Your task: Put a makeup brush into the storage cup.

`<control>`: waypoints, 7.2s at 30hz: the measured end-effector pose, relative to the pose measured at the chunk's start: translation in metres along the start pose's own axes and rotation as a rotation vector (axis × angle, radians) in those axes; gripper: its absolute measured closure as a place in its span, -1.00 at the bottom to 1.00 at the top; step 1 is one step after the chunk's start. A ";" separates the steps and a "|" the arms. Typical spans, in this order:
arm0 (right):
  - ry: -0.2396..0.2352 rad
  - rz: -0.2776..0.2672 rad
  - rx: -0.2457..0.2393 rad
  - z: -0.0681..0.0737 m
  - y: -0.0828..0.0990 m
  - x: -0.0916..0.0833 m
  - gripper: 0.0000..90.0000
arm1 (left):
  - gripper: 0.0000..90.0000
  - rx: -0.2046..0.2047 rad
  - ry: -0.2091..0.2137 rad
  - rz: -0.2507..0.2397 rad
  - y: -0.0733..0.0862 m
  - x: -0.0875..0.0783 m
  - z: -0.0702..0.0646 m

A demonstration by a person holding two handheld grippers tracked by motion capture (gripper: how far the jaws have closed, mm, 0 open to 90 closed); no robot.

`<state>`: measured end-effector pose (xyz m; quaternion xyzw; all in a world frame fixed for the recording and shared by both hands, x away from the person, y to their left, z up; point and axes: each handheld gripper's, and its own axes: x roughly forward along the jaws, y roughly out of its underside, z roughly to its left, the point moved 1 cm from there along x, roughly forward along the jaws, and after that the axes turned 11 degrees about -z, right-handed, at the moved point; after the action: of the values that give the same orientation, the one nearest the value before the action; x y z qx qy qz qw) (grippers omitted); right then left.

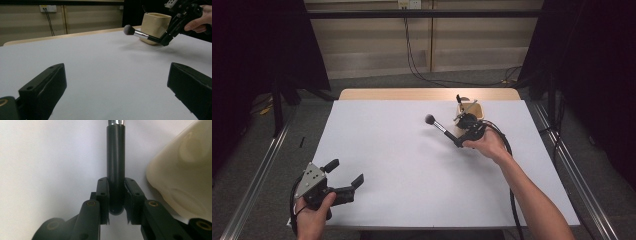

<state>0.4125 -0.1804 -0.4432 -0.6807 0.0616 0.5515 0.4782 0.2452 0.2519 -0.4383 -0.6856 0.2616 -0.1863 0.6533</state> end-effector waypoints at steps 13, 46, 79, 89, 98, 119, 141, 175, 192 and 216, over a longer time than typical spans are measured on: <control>-0.014 -0.142 0.043 0.003 0.014 -0.011 0.68 | -0.95 -0.002 0.000 -0.001 0.000 0.000 0.000; -0.060 -0.543 0.136 -0.001 0.055 -0.023 0.68 | -0.94 -0.011 -0.018 -0.001 -0.001 0.003 0.002; -0.075 -0.703 0.085 0.021 0.071 -0.048 0.68 | -0.95 -0.030 0.036 -0.027 -0.016 0.024 -0.016; -0.121 -0.714 0.070 0.035 0.074 -0.048 0.68 | -0.95 -0.026 0.089 -0.018 -0.018 0.038 -0.024; -0.149 -0.736 0.058 0.043 0.072 -0.052 0.68 | -0.95 -0.023 0.104 -0.020 -0.022 0.049 -0.027; -0.199 -0.763 0.035 0.056 0.070 -0.054 0.68 | -0.95 0.005 0.258 -0.048 -0.036 0.087 -0.057; -0.247 -0.777 -0.010 0.071 0.067 -0.054 0.68 | -0.86 -0.014 0.350 -0.068 -0.052 0.129 -0.095; -0.287 -0.775 -0.045 0.086 0.064 -0.049 0.68 | 0.06 -0.067 0.370 -0.046 -0.057 0.170 -0.111; -0.289 -0.772 -0.056 0.087 0.064 -0.047 0.68 | 0.45 -0.166 0.390 -0.029 -0.059 0.172 -0.110; -0.329 -0.784 -0.055 0.086 0.064 -0.049 0.47 | 0.57 -0.150 0.449 -0.017 -0.065 0.168 -0.119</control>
<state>0.2953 -0.1744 -0.4352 -0.5682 -0.2938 0.4305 0.6368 0.3148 0.0568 -0.3795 -0.6758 0.4080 -0.3196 0.5241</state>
